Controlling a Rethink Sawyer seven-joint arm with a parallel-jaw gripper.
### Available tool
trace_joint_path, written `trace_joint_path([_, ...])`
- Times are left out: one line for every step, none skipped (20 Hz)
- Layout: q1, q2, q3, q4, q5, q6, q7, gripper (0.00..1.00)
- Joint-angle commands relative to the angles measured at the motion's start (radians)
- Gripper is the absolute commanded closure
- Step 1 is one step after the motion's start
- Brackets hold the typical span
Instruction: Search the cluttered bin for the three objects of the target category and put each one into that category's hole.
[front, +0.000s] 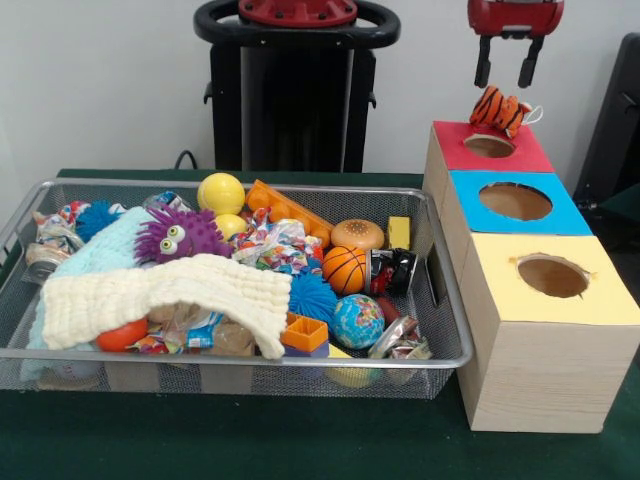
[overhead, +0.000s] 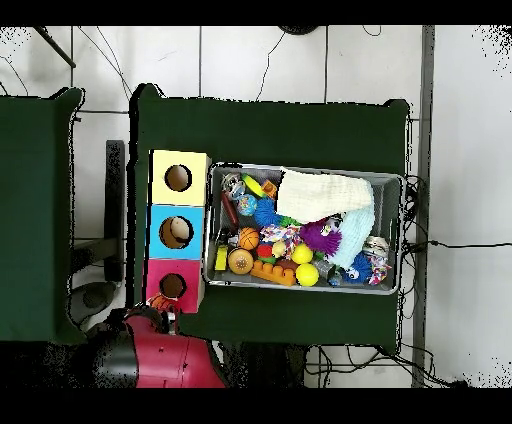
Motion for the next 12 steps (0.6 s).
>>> trace_joint_path([-0.039, 0.003, 0.014, -0.063, 0.054, 0.026, 0.256, 0.0])
trace_joint_path([-0.042, 0.002, 0.018, -0.061, 0.057, 0.023, 0.253, 0.0])
trace_joint_path([-0.04, 0.001, 0.015, -0.064, 0.053, 0.028, 0.25, 0.0])
trace_joint_path([-0.039, 0.0, 0.014, -0.066, 0.053, 0.032, 0.25, 0.0])
trace_joint_path([-0.038, 0.003, 0.013, -0.067, 0.054, 0.031, 0.25, 0.0])
trace_joint_path([-0.037, 0.003, 0.014, -0.065, 0.056, 0.028, 0.251, 0.0])
trace_joint_path([-0.038, 0.004, 0.015, -0.064, 0.057, 0.027, 0.251, 0.0])
trace_joint_path([-0.038, 0.004, 0.015, -0.064, 0.059, 0.027, 0.251, 0.0])
trace_joint_path([-0.039, 0.004, 0.014, -0.066, 0.057, 0.03, 0.249, 0.0])
trace_joint_path([-0.035, 0.004, 0.011, -0.068, 0.057, 0.033, 0.252, 0.0])
trace_joint_path([-0.026, 0.0, 0.004, -0.067, 0.055, 0.036, 0.26, 0.0])
trace_joint_path([-0.021, 0.0, 0.001, -0.068, 0.055, 0.038, 0.264, 0.0])
